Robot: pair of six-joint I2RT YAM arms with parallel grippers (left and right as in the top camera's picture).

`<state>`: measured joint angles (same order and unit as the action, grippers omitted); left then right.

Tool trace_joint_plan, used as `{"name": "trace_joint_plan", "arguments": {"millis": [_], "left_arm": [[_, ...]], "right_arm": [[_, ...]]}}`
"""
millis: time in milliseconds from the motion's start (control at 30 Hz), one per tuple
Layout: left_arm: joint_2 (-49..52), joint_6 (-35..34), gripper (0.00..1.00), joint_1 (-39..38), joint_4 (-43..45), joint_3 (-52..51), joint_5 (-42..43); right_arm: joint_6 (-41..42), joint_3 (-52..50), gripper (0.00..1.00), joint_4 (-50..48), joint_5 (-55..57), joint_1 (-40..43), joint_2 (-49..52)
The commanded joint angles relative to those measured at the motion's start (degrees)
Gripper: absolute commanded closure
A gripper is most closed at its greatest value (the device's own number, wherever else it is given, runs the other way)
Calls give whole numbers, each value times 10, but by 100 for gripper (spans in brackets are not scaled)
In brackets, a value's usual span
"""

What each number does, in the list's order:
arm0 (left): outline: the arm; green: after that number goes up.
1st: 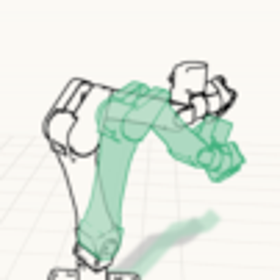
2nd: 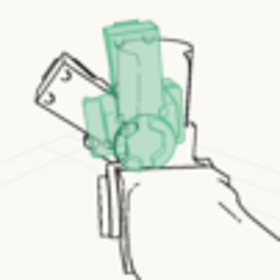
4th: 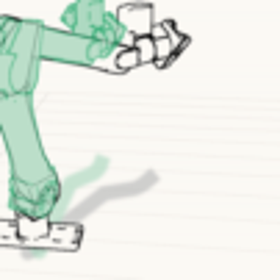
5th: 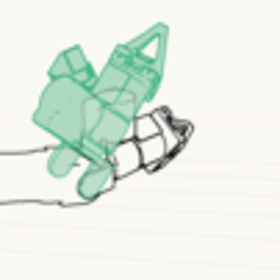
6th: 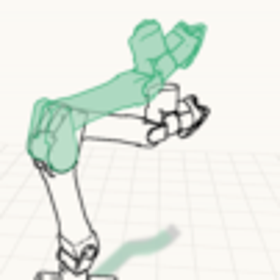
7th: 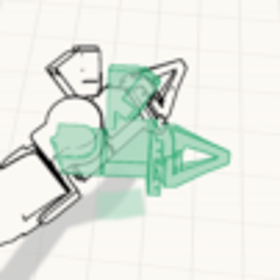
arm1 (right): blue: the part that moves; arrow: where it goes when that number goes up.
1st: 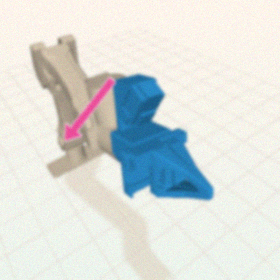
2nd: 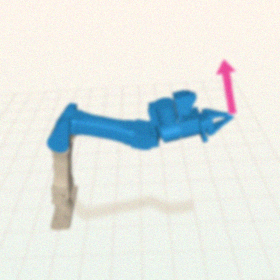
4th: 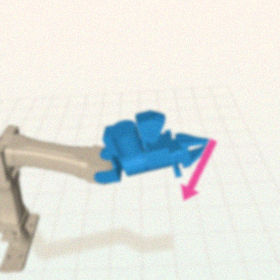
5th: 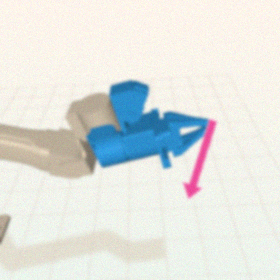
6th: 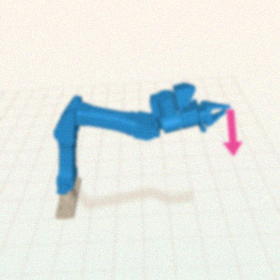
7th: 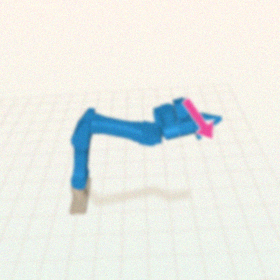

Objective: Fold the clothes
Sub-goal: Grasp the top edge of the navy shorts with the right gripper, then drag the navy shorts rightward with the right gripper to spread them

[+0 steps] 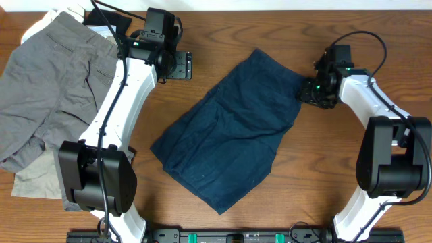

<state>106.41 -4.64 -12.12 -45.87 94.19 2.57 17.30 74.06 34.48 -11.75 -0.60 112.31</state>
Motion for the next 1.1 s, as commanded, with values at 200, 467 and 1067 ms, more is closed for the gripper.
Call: {"name": "trace_joint_plan", "arguments": {"millis": [200, 467, 1067], "left_arm": [[8, 3, 22, 2, -2, -4, -7], [8, 3, 22, 2, -2, -4, -7], [-49, 3, 22, 19, -17, 21, -7]], "right_arm": [[-11, -32, 54, -35, 4, -26, 14], [-11, -38, 78, -34, 4, -27, 14], [-66, -5, 99, 54, -33, 77, -183]]}}
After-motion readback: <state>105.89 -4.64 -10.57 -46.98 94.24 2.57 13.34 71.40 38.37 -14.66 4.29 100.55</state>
